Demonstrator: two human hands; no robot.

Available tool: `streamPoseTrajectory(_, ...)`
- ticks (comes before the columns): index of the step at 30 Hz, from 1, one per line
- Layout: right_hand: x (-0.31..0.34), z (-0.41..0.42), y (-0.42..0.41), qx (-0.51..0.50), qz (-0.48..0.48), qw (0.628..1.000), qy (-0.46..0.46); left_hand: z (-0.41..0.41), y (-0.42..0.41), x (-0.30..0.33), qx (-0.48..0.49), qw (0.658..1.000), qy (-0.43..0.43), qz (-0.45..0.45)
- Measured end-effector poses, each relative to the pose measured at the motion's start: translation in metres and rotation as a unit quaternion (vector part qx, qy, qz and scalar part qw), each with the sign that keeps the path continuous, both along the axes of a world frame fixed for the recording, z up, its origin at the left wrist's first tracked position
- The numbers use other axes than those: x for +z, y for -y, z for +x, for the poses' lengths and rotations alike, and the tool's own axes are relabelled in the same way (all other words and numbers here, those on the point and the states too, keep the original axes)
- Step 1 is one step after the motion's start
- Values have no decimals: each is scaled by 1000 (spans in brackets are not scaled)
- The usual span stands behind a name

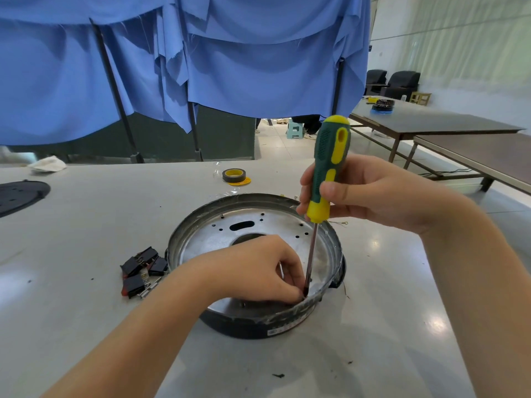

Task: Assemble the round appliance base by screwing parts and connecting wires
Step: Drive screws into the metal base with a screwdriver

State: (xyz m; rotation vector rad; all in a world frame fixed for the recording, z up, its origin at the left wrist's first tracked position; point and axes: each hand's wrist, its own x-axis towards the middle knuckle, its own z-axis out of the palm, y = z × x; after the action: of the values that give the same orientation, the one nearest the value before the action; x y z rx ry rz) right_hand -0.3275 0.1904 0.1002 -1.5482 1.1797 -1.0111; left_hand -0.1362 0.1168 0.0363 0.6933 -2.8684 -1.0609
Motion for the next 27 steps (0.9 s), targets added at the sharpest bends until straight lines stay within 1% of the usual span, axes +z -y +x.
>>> streamPoseTrajectory(3,5,4,-4,-29,-26,999,-34,1,0,2,4,1000,7,9)
streamPoseTrajectory(5,8,9,-7,-60,-64,993,-81,1,1,3,6,1000,11,18)
streamPoseTrajectory(8,8,20,-5,-128,-149,967,-160,3,2,5,13,1000,4,28)
streamPoseTrajectory(10,5,28,-1,-152,-184,953,-187,4,2,9,13,998,-26,56)
streamPoseTrajectory(13,2,33,3,-159,-206,947,-191,3,-2,15,25,990,-103,94)
streamPoseTrajectory(16,2,37,2,-159,-198,946,-200,-1,-8,15,66,978,-180,86)
streamPoseTrajectory(18,4,36,1,-151,-184,950,-203,-4,-10,13,78,976,-190,72)
streamPoseTrajectory(20,5,32,0,-116,-148,967,-170,-5,-10,12,82,976,-188,76)
streamPoseTrajectory(23,5,20,-3,-36,-93,993,-61,-4,-10,12,75,972,-187,117)
streamPoseTrajectory(25,6,13,-6,10,-74,997,2,-5,-11,11,62,973,-178,132)
streamPoseTrajectory(27,7,9,-8,23,-65,997,25,-6,-11,10,55,974,-168,142)
